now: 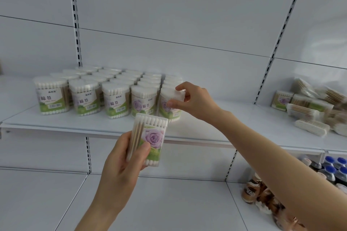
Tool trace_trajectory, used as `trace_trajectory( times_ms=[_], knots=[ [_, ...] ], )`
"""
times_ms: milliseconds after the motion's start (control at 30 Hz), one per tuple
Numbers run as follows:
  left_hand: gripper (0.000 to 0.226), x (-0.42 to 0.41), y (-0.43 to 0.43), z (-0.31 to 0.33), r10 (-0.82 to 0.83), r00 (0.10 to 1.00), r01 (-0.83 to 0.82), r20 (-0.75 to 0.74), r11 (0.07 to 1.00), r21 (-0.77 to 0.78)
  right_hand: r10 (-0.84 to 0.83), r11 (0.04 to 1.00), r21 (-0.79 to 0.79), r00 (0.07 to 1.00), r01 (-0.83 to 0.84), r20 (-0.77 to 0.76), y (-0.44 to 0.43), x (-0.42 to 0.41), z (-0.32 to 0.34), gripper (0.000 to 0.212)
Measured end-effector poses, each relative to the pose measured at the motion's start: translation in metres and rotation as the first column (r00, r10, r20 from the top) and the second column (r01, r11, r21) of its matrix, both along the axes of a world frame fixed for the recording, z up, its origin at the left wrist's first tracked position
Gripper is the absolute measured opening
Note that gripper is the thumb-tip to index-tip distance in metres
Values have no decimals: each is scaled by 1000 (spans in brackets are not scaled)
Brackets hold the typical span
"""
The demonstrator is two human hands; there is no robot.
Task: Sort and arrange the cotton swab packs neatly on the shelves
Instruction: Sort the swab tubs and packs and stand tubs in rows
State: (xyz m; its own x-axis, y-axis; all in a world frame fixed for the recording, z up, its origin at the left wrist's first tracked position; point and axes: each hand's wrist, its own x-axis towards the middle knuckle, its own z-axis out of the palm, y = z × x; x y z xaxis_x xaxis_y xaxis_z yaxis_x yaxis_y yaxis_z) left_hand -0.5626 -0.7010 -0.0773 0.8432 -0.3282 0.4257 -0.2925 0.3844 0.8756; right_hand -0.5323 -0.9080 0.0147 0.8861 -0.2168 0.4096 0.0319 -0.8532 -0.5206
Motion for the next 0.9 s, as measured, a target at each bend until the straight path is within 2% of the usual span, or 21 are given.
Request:
trace_trajectory(
  times_ms=[100,167,267,333,467,567,633,700,733,800,867,900],
  knots=[
    [44,0,-1,-1,-33,999,33,-34,999,-14,-6,1000,13,1000,6,2,-1,-5,2,61],
    [43,2,-2,0,-104,992,102,-64,994,-32,-33,998,62,998,30,58,-3,-12,7,56],
    [42,5,-10,8,-185,980,181,-71,981,-62,-50,983,182,985,19,166,-6,-27,18,28],
    [36,4,-20,18,-221,975,219,-39,975,-49,22,963,261,988,-61,151,-5,-41,24,12],
    [27,3,-50,33,-282,959,280,-36,958,-62,172,910,366,981,-192,87,-8,-69,31,24],
    [33,2,-76,40,-288,954,281,-80,955,-90,206,904,374,978,-206,42,-19,-84,34,42],
    [29,0,-95,43,-273,959,269,-74,961,-59,191,916,356,981,-186,21,-30,-92,35,45],
    [30,-1,-114,45,-210,977,211,-24,977,42,161,924,348,986,-161,29,-44,-95,36,35],
    [35,1,-123,45,-135,990,129,43,983,130,143,922,356,989,-149,44,-52,-94,37,28],
    [47,5,-135,45,25,963,-111,268,944,312,77,917,385,993,-107,93,-73,-88,39,16],
    [54,10,-144,45,23,861,-311,508,814,491,-12,918,393,991,-41,131,-97,-74,41,19],
    [53,12,-149,46,-53,809,-389,585,699,600,-49,922,386,990,-7,134,-108,-62,41,23]
  ],
)
